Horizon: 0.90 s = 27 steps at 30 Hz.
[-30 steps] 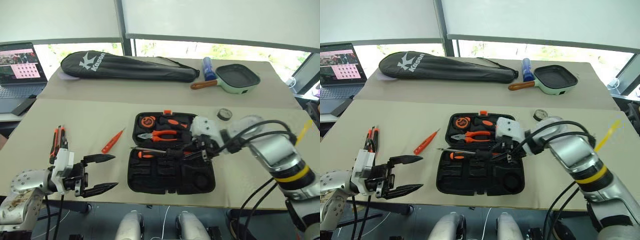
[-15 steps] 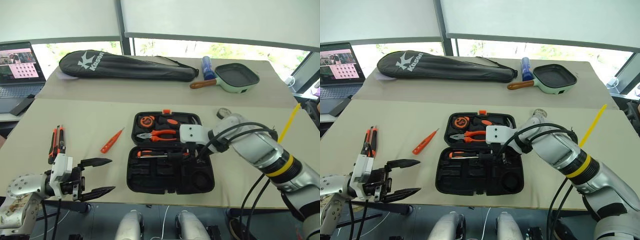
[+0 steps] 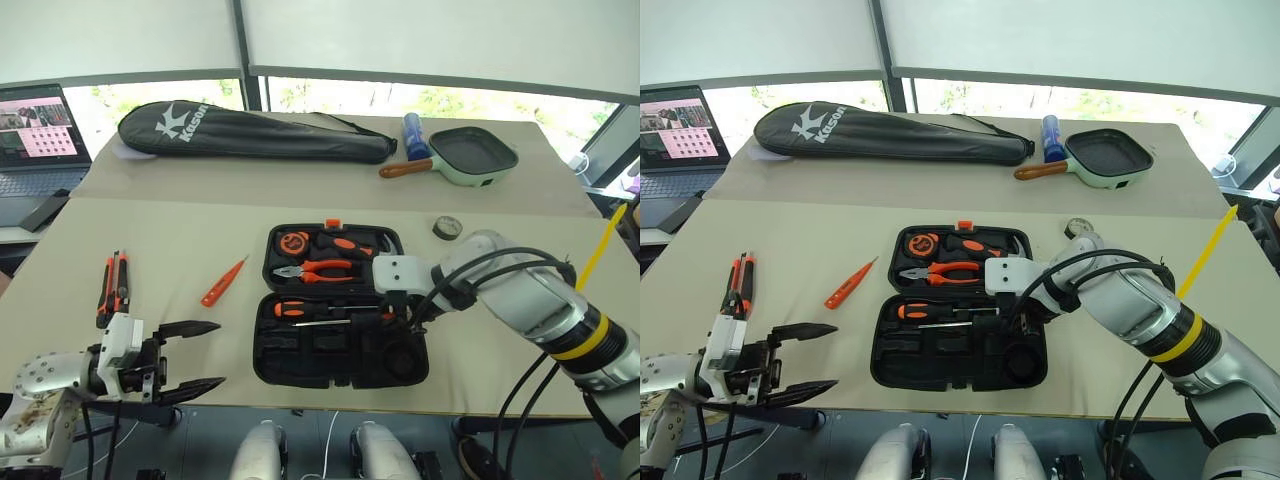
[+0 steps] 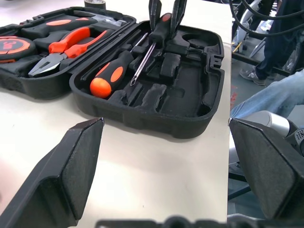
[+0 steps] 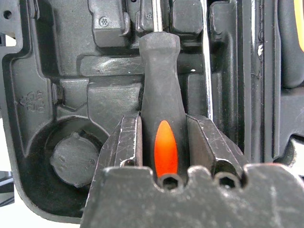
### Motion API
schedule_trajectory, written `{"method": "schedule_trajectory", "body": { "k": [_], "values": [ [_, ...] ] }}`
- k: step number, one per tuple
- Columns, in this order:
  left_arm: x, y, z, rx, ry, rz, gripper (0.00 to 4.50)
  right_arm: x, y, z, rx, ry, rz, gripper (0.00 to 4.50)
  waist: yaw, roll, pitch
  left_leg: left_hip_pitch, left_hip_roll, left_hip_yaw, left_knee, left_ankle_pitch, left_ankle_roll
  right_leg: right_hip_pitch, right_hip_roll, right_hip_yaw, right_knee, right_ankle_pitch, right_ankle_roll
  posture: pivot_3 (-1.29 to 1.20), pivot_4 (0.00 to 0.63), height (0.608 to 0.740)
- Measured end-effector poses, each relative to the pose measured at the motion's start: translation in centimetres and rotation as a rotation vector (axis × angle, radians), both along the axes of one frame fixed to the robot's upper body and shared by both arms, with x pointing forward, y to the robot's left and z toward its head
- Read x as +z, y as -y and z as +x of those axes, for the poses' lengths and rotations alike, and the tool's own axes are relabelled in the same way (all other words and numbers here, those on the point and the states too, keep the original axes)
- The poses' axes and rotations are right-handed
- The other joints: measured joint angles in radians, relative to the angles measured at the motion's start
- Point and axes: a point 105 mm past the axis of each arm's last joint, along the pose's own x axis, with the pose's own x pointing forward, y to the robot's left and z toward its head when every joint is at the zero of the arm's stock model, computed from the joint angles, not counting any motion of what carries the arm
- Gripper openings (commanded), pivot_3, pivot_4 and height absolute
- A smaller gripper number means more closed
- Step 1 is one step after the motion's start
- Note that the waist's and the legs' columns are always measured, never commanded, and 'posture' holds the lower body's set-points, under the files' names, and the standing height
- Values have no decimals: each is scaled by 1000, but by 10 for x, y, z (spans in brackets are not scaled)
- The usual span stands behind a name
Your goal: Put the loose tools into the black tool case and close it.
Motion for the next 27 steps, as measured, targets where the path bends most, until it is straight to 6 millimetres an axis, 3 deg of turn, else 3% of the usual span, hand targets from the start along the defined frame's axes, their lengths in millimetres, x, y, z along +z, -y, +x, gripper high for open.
{"method": "schedule_trajectory", "body": {
  "k": [2, 4, 8, 11, 17, 18, 21, 22, 27],
  "values": [
    [-1, 1, 0, -4, -1, -3, 4500, -3, 2, 2, -7, 5, -4, 1022, 0, -1, 0, 0, 0, 0, 0, 0, 0, 0, 0, 0, 0, 0, 0, 0, 150, 740],
    [0, 2, 1, -2, 1, -4, 4500, -8, 2, 5, -28, -8, 5, 2025, 0, -1, -1, 0, 0, 0, 0, 0, 0, 0, 0, 0, 0, 0, 0, 0, 150, 740],
    [2, 3, 4, 4, 15, -4, 4500, -7, 2, 9, -45, -13, 25, 3233, 0, -2, -1, 0, 0, 0, 0, 0, 0, 0, 0, 0, 1, 0, 0, 0, 150, 740],
    [2, 3, 5, 10, 17, -5, 4500, 1, 2, 10, -38, -9, 53, 3884, -8, -3, -2, 2, 1, 0, 0, 0, 0, 0, 1, 0, 3, 0, -1, 0, 150, 740],
    [4, 5, 6, 17, 28, -6, 4500, 21, -13, -14, 90, -174, 238, 3884, -5, -3, -1, 2, 1, -3, 1, 0, 0, -1, 1, 0, 7, -1, -2, 0, 150, 740],
    [5, 6, 6, 18, 30, -6, 4500, 30, -14, -15, 108, -173, 287, 3346, -3, -3, -1, 2, 1, -4, 2, 0, 0, 0, 1, 0, 7, -1, -2, 0, 150, 740],
    [6, 8, 7, 22, 33, -8, 4500, 43, -18, -14, 147, -152, 442, 2605, -1, -4, -2, 2, 1, -4, 3, 0, 0, 1, 1, -1, 7, -1, -2, 0, 150, 740],
    [6, 9, 8, 24, 27, -10, 4500, 39, -19, -14, 147, -163, 472, 2061, 1, -4, -2, 2, 1, -4, 4, 0, 0, 1, 1, -1, 7, -1, -2, 0, 150, 740],
    [7, 16, 10, 6, 29, -15, 4500, 10, -23, -5, 131, -124, 532, 462, -1, -4, -2, 1, 1, -1, 6, 0, 0, 0, 1, -1, 9, -1, -2, 0, 150, 740]
  ]
}}
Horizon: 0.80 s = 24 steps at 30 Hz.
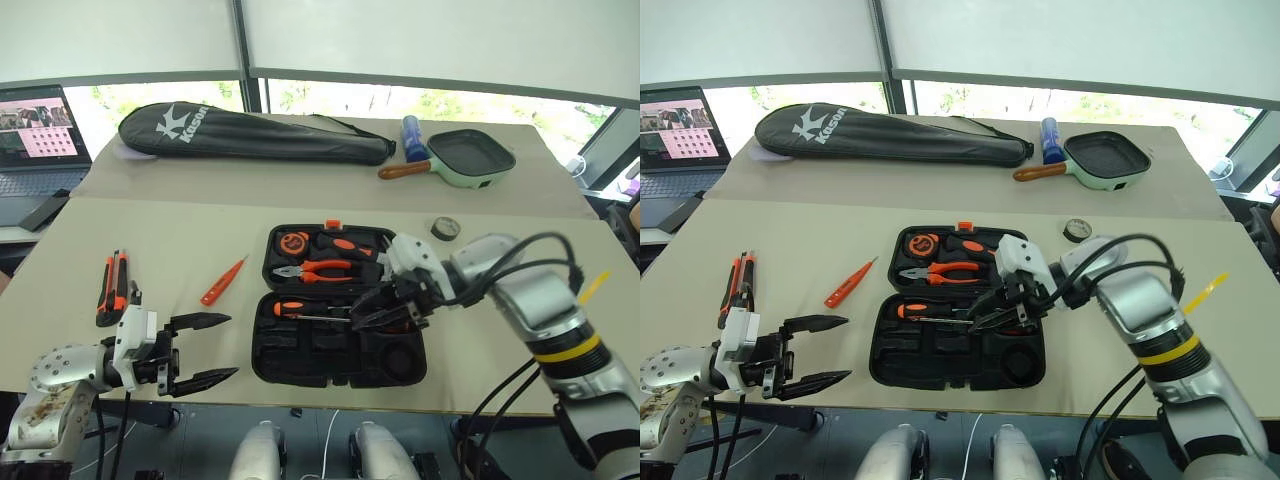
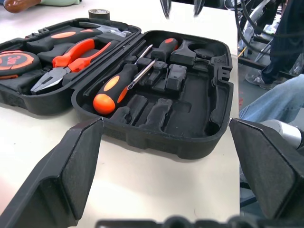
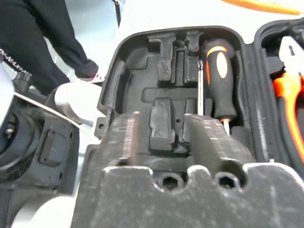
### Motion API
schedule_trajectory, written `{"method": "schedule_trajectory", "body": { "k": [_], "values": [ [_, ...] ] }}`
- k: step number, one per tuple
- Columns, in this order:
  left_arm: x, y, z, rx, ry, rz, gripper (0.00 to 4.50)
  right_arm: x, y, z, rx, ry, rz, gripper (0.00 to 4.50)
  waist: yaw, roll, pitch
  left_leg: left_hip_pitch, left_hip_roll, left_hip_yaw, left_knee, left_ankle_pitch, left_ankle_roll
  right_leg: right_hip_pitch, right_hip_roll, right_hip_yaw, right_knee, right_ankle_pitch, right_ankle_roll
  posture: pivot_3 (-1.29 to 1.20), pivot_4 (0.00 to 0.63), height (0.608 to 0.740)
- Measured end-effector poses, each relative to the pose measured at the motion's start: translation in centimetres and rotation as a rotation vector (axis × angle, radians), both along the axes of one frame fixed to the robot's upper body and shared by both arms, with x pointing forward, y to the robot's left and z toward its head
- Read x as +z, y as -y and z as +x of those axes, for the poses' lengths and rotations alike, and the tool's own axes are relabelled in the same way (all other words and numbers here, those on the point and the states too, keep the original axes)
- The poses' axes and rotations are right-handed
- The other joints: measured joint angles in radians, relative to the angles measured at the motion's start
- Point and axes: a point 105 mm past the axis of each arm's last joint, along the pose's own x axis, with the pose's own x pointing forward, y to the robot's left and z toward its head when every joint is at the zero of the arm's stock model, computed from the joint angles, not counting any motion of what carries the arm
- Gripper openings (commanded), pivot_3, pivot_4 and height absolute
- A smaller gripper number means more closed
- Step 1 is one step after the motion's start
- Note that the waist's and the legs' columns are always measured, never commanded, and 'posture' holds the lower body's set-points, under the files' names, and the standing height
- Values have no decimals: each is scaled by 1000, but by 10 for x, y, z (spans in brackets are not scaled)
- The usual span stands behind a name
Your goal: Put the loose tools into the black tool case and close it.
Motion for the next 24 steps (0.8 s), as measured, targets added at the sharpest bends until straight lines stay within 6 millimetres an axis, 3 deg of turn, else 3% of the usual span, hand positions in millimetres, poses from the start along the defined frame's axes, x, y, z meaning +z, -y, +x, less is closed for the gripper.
{"method": "schedule_trajectory", "body": {
  "k": [1, 2, 6, 24],
  "values": [
    [1, 1, 0, -1, 3, 0, 4500, -5, 0, 3, -7, 17, -9, 90, 0, 0, 0, 0, 0, 0, 0, 0, 0, 0, 0, 0, 1, 0, 0, 0, 150, 740],
    [1, 1, 1, -1, 6, 0, 4500, -9, 1, 6, -13, 30, -16, 37, 0, 0, 0, 0, 0, 1, 0, 0, 0, -1, 0, 0, 1, 0, 0, 0, 150, 740],
    [2, 2, 3, 5, 0, -2, 4500, -23, 8, 17, -59, 57, -76, 37, 0, 0, 0, 0, 0, 1, 0, 0, 0, 0, 0, 0, 1, 0, 0, 0, 150, 740],
    [5, 3, 3, 41, -31, 10, 4500, -27, -3, 20, -52, 124, -73, 37, -3, -1, -1, 4, 1, 1, 0, 0, 0, 2, 1, 1, 3, 0, -1, 0, 150, 740]
  ]
}}
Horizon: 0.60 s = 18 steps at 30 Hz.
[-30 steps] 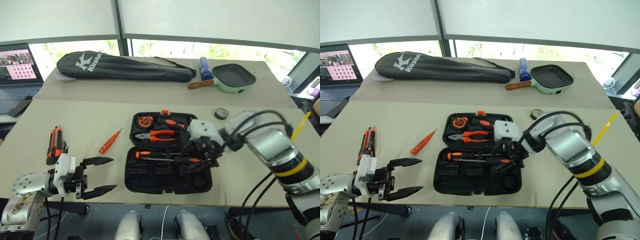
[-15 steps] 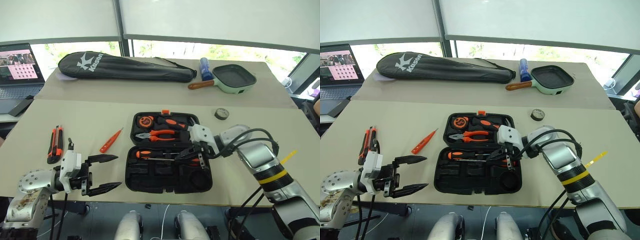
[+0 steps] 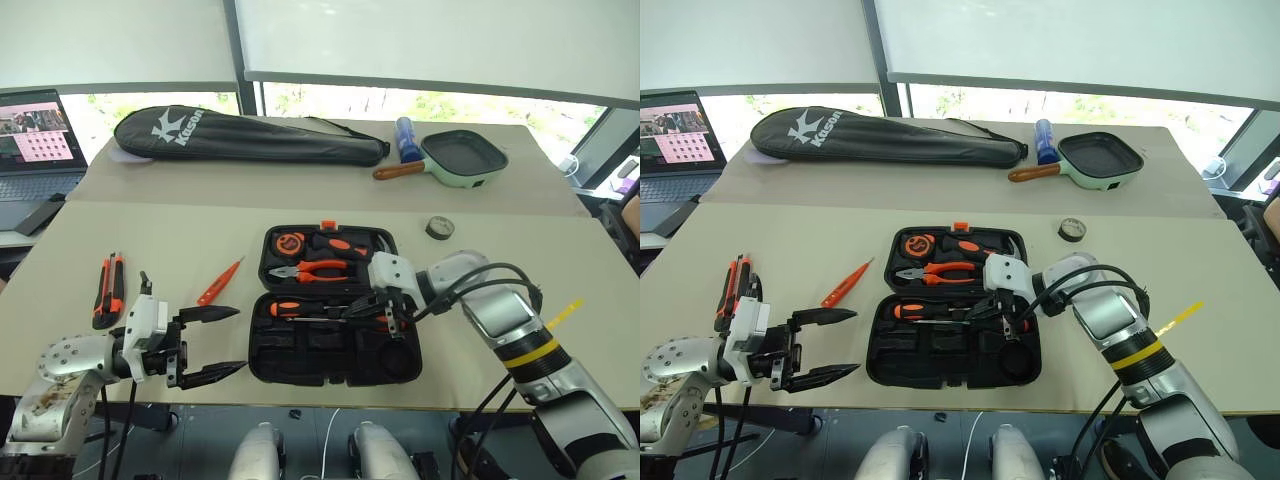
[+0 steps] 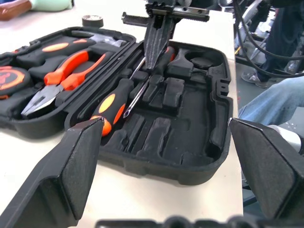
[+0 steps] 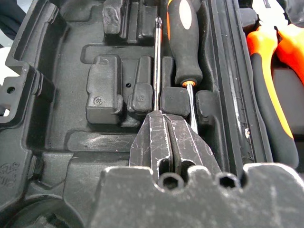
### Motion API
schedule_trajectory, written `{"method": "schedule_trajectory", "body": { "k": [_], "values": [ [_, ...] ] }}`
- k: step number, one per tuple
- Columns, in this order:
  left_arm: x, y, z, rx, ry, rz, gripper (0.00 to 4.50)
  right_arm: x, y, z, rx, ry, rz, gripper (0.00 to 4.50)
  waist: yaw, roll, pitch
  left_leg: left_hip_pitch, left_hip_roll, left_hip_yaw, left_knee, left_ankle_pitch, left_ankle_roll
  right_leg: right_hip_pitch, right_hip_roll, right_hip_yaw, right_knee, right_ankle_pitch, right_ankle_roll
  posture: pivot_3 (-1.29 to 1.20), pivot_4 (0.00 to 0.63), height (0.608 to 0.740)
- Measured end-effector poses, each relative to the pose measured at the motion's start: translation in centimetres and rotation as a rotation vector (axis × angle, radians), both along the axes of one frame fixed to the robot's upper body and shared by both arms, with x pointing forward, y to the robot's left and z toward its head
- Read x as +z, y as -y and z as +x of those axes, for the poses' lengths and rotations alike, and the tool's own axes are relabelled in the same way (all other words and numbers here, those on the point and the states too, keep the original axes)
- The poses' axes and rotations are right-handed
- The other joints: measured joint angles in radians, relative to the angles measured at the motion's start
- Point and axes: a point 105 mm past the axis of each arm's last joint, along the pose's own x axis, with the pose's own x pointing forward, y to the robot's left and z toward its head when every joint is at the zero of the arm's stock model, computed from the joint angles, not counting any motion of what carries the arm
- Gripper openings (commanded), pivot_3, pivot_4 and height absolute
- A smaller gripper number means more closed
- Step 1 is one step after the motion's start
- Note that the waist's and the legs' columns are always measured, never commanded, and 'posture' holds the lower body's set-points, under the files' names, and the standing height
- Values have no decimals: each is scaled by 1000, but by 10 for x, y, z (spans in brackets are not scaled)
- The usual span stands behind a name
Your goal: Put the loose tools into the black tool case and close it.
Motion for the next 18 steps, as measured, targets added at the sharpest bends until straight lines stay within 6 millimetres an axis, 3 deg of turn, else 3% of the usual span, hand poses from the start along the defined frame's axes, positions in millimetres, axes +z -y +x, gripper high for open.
{"method": "schedule_trajectory", "body": {
  "k": [6, 10, 18],
  "values": [
    [-4, -16, -6, 87, -13, 7, 4500, 12, 16, -7, 7, 9, 80, 37, 4, 0, 1, -2, -1, 0, 0, 0, 0, -1, -1, 0, 0, 0, 0, 0, 150, 740],
    [-4, -16, -6, 99, -10, 4, 4500, 23, 14, -11, 38, 41, 118, 37, 2, 0, 1, -1, 0, 0, 0, 0, 0, -1, -1, 0, 0, 0, 0, 0, 150, 740],
    [1, -8, -2, 69, 16, -2, 4500, -2, 10, -10, 35, 11, 32, 37, 3, 0, 1, -2, -1, 1, 0, 0, 0, -1, -1, 0, 0, 0, 0, 0, 150, 740]
  ]
}}
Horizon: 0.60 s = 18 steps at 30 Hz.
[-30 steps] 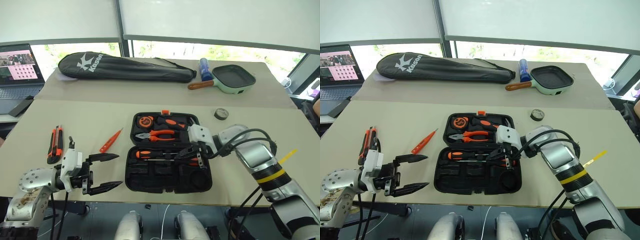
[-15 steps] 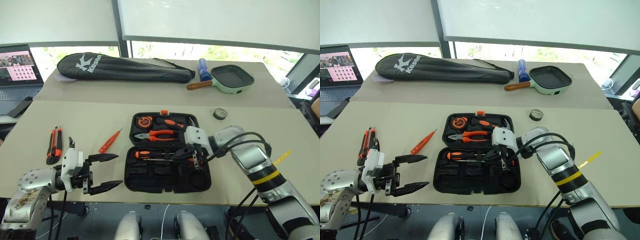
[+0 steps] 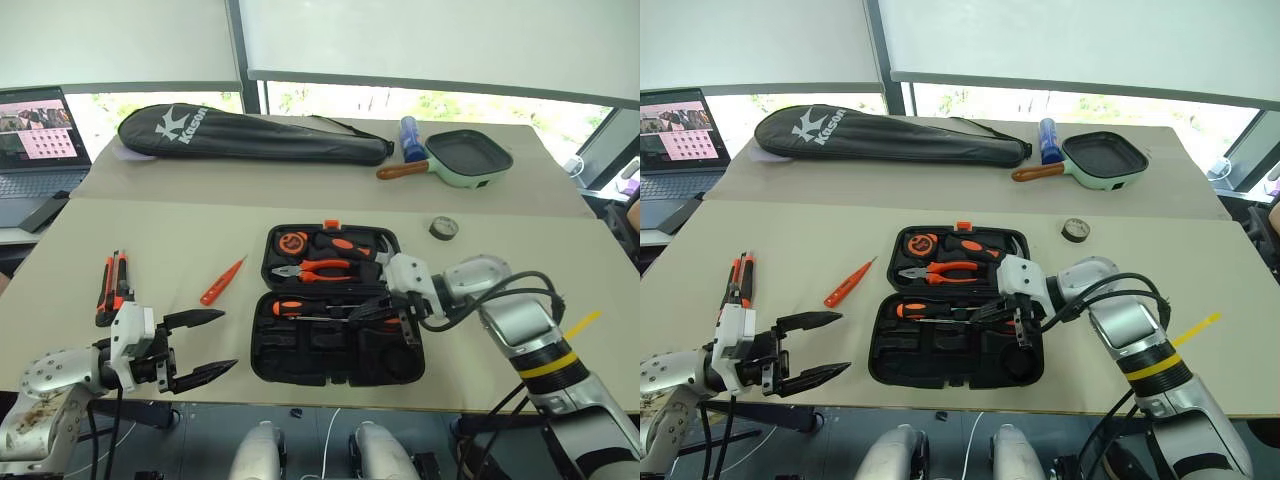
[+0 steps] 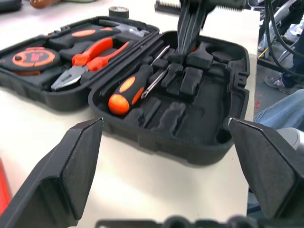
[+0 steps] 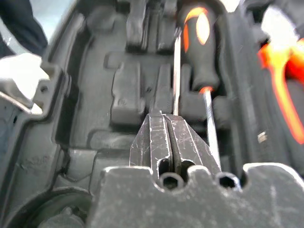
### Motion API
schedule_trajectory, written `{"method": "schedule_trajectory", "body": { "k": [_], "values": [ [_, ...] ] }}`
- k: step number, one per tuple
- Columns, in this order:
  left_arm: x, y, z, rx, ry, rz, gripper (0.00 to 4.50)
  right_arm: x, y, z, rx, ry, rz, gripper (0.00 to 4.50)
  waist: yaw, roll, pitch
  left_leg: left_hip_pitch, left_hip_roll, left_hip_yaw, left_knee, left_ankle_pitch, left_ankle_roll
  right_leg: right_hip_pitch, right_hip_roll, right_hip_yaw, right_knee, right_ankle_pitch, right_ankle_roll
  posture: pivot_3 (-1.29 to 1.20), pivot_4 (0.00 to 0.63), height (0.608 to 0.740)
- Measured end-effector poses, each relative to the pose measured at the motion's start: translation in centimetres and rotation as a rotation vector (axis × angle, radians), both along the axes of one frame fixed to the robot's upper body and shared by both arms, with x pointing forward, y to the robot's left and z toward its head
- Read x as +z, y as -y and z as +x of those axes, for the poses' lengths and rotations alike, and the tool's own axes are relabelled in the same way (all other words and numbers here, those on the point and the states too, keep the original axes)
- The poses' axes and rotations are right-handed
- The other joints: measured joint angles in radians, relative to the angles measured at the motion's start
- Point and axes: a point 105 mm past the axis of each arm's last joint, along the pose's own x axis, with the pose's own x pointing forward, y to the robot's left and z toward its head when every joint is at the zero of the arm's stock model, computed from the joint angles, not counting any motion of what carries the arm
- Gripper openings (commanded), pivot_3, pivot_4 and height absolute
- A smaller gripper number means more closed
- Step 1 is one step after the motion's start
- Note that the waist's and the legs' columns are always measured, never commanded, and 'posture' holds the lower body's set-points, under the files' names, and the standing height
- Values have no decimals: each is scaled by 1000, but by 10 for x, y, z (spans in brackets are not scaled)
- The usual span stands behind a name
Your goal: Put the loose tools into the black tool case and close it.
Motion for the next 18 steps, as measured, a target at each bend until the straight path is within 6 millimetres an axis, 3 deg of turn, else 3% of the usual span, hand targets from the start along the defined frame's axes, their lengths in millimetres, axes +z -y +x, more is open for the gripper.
{"method": "schedule_trajectory", "body": {
  "k": [11, 15, 18],
  "values": [
    [-1, 2, 0, 6, -6, -2, 4500, -2, -10, 6, 15, 48, -23, 37, -3, -1, -1, 8, 1, 0, 0, 0, 0, 8, 1, 0, 0, 0, -1, 0, 150, 740],
    [0, -10, -1, 105, -14, -10, 4500, 7, -2, -2, -8, -14, 72, 1136, 0, -1, 1, 6, 1, -1, -1, 0, 0, 6, 0, 0, -1, 0, -1, 0, 150, 740],
    [-1, -30, -4, 251, -5, -9, 4500, 31, 18, -8, -54, 8, 215, 2215, 2, -2, 2, 6, 1, -4, -1, 0, 0, 7, -1, 0, -3, 0, 0, 0, 150, 740]
  ]
}}
